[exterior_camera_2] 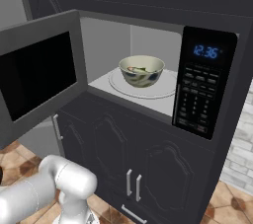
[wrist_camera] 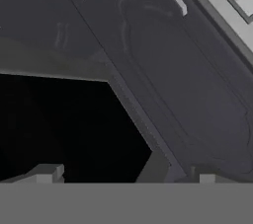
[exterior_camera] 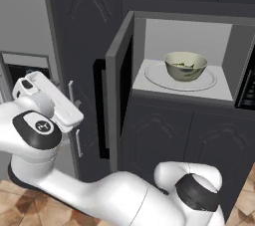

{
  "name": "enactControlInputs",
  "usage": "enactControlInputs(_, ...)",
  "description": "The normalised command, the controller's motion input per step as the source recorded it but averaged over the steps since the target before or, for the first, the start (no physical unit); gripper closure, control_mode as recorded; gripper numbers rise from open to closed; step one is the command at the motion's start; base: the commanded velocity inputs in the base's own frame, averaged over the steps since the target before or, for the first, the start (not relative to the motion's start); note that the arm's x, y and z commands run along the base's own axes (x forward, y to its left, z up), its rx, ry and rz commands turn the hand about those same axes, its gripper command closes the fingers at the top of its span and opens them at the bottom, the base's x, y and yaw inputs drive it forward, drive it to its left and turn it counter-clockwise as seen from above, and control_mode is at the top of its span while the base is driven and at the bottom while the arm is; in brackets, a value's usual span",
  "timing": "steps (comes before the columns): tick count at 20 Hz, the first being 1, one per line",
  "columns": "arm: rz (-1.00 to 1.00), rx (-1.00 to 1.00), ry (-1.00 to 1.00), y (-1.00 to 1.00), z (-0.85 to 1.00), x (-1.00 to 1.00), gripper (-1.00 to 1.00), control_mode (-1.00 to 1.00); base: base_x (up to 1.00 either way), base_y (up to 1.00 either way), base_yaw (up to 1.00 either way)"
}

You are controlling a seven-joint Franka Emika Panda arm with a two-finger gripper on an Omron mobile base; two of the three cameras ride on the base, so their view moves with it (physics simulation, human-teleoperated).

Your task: Place the bowl containing the shrimp and fish in the microwave. Close the microwave door and press the start button to microwave the meal.

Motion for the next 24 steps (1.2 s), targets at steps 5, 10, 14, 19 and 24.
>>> enactControlInputs(5, -0.04, 0.00, 0.01, -0.11, -0.10, 0.41, -1.00, -1.00, 0.00, 0.00, 0.00)
enactControlInputs(10, -0.07, 0.00, 0.00, -0.37, -0.08, 0.14, -1.00, -1.00, 0.00, 0.00, 0.00)
enactControlInputs(14, -0.12, 0.02, 0.00, -0.75, -0.04, 0.00, -1.00, -1.00, 0.00, 0.00, 0.00)
enactControlInputs(19, -0.14, 0.07, -0.04, -0.99, 0.00, -0.27, -1.00, -1.00, 0.00, 0.00, 0.00)
enactControlInputs(24, -0.15, 0.10, -0.09, -1.00, 0.00, -0.60, -1.00, -1.00, 0.00, 0.00, 0.00)
